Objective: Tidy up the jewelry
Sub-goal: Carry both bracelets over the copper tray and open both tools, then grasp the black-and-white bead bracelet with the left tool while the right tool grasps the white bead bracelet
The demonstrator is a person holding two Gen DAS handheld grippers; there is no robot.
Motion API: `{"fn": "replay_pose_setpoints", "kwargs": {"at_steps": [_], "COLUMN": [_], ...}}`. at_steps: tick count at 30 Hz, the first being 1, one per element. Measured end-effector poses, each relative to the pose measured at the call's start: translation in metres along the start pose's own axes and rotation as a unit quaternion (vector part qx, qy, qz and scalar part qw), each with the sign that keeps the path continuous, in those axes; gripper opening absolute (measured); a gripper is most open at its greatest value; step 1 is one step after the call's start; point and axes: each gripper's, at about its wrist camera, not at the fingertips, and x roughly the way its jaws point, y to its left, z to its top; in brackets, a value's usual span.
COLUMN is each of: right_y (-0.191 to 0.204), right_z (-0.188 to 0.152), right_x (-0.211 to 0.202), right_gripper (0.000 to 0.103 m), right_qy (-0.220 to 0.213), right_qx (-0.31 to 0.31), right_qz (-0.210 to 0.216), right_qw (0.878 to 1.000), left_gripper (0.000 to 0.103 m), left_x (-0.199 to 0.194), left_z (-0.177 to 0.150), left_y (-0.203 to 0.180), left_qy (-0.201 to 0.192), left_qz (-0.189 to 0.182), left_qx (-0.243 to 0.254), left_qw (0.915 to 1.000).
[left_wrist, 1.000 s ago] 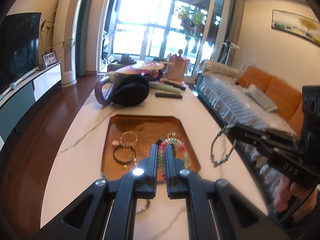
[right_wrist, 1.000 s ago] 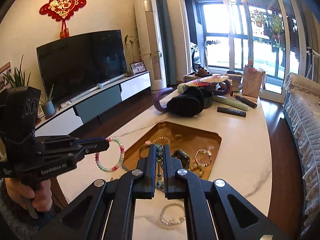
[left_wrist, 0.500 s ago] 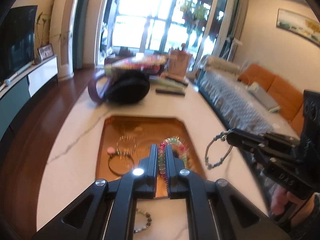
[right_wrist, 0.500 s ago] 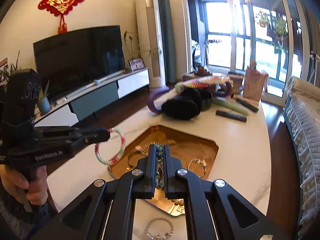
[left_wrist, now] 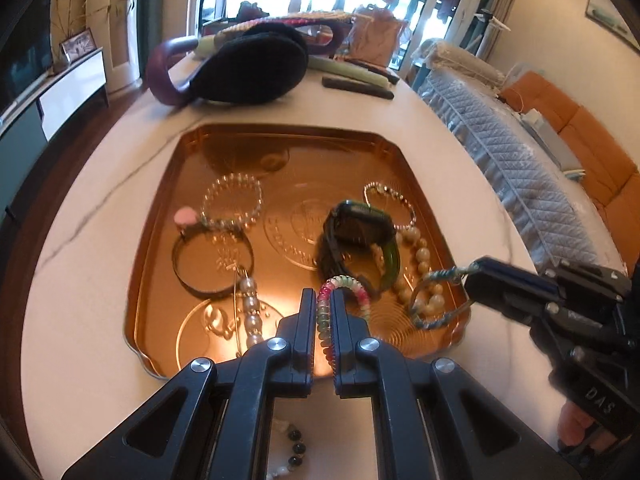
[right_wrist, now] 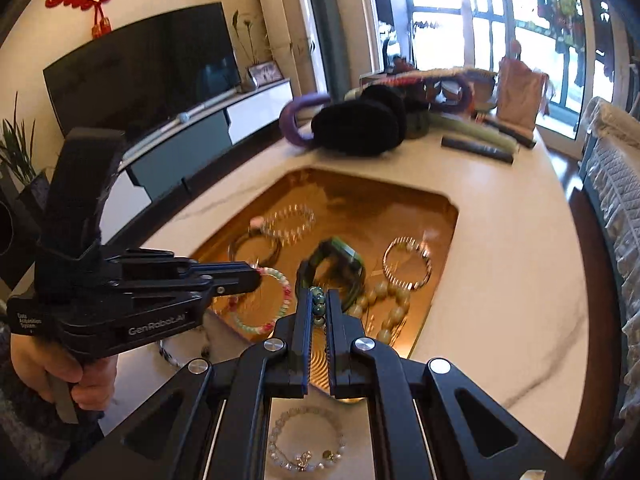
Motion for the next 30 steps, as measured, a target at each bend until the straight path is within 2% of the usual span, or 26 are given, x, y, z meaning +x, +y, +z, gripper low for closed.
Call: {"fn": "replay_pose_setpoints", "kwargs": {"at_steps": [2,13,14,15,16,17,18,19,20,24,27,30], "right_y": [0.002,0.002,0.001,0.000,-0.001,-0.002,-0.002,-0.002,-0.001,-0.002,-0.002,-0.001], "right_z": [-0.003,-0.015,-0.016,-0.017,-0.019,-0.020,-0.020,-0.021,-0.021,-0.021,-0.021,-0.023], "right_x": [0.003,0.023,0.024,0.025,0.024,0.023,0.020,0.019,0.016,0.008,0.001,-0.008], "right_gripper": [0.005,0.007,0.013,0.030,0.040,0.053,0.053,0.053,0.053,0.056,0.066,0.067], "right_qy": [0.006,0.038,0.040,0.043,0.040,0.037,0.032,0.030,0.028,0.017,0.006,-0.008], "right_qx": [-0.001,-0.005,-0.002,0.003,0.009,0.013,0.017,0.019,0.020,0.027,0.034,0.036], "right_qz": [0.006,-0.020,-0.028,-0.037,-0.036,-0.032,-0.033,-0.036,-0.035,-0.036,-0.056,-0.068], "right_qw": [1.000,0.999,0.999,0.998,0.999,0.999,0.999,0.999,0.999,0.999,0.998,0.997], "left_gripper": [0.007,0.007,0.010,0.015,0.021,0.041,0.053,0.074,0.081,0.082,0.082,0.082], "left_x": [-0.001,0.008,0.009,0.010,0.011,0.009,0.005,0.000,-0.006,-0.028,-0.037,-0.045], "left_z": [-0.003,-0.014,-0.014,-0.016,-0.018,-0.020,-0.022,-0.023,-0.024,-0.025,-0.027,-0.034], "left_y": [-0.002,0.005,0.005,0.005,0.004,0.004,0.004,0.003,0.002,0.004,0.011,0.021], "left_qy": [0.001,0.015,0.019,0.022,0.025,0.024,0.018,0.007,-0.006,-0.037,-0.041,-0.045], "left_qz": [0.002,0.024,0.027,0.031,0.038,0.041,0.040,0.042,0.044,0.046,0.059,0.074], "left_qx": [0.007,0.001,0.001,0.000,-0.001,-0.002,-0.002,0.000,0.004,0.018,0.008,-0.007], "left_qw": [1.0000,0.9996,0.9995,0.9993,0.9990,0.9988,0.9990,0.9991,0.9990,0.9981,0.9974,0.9963]}}
